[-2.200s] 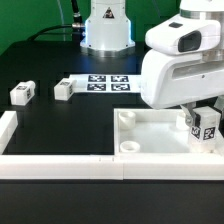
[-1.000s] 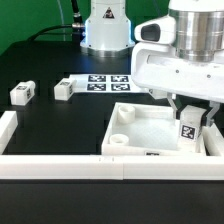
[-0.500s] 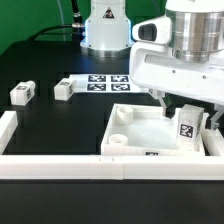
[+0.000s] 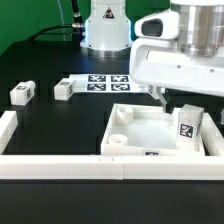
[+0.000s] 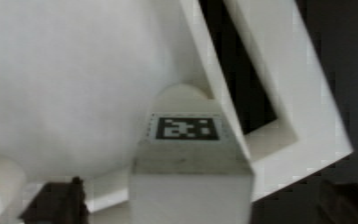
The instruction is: Assemble square table
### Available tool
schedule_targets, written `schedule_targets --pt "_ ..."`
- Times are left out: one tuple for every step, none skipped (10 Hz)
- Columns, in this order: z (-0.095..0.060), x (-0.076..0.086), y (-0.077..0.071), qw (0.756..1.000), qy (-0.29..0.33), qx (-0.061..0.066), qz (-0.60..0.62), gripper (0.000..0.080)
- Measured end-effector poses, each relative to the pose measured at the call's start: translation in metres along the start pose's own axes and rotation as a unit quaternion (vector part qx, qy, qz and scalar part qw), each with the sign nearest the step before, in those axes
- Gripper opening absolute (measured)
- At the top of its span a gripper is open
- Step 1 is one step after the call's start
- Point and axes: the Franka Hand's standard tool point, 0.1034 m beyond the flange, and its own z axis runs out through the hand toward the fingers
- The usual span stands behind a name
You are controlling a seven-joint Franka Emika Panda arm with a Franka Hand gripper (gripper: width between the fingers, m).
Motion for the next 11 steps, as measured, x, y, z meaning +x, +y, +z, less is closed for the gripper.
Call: schedule_targets --pt "-0.0046 -0.0026 -0.0006 1.0 -0.002 0.002 -0.027 0.0648" --pt "-0.0064 -0.0037 0.002 1.0 -0.002 0.006 -0.027 0.0648" --pt "-0.0054 -0.004 0.0023 1.0 -0.003 0.005 -0.026 0.0648" --pt "-0.0047 -0.0041 0.0023 1.0 -0.003 0.005 -0.026 0.0648" --pt "-0.0044 -0.0042 0.0024 1.0 -0.003 0.005 -0.026 0.0648" --pt "-0.004 -0.0043 0.0025 1.0 -0.003 0.005 -0.026 0.0648" --pt "-0.0037 -0.0044 0.0026 1.0 -0.003 0.004 -0.026 0.0648" --pt "-0.0036 -0.0044 0.0026 1.0 -0.004 0.004 -0.026 0.0648" --pt "-0.0034 -0.0045 0.0027 1.0 -0.004 0.004 -0.026 0.0648" --pt "-0.0033 -0.0045 0.0027 1.0 -0.004 0.004 -0.026 0.0648" --pt "-0.0031 -0.0046 0.0028 1.0 -0.004 0.004 -0.026 0.0648"
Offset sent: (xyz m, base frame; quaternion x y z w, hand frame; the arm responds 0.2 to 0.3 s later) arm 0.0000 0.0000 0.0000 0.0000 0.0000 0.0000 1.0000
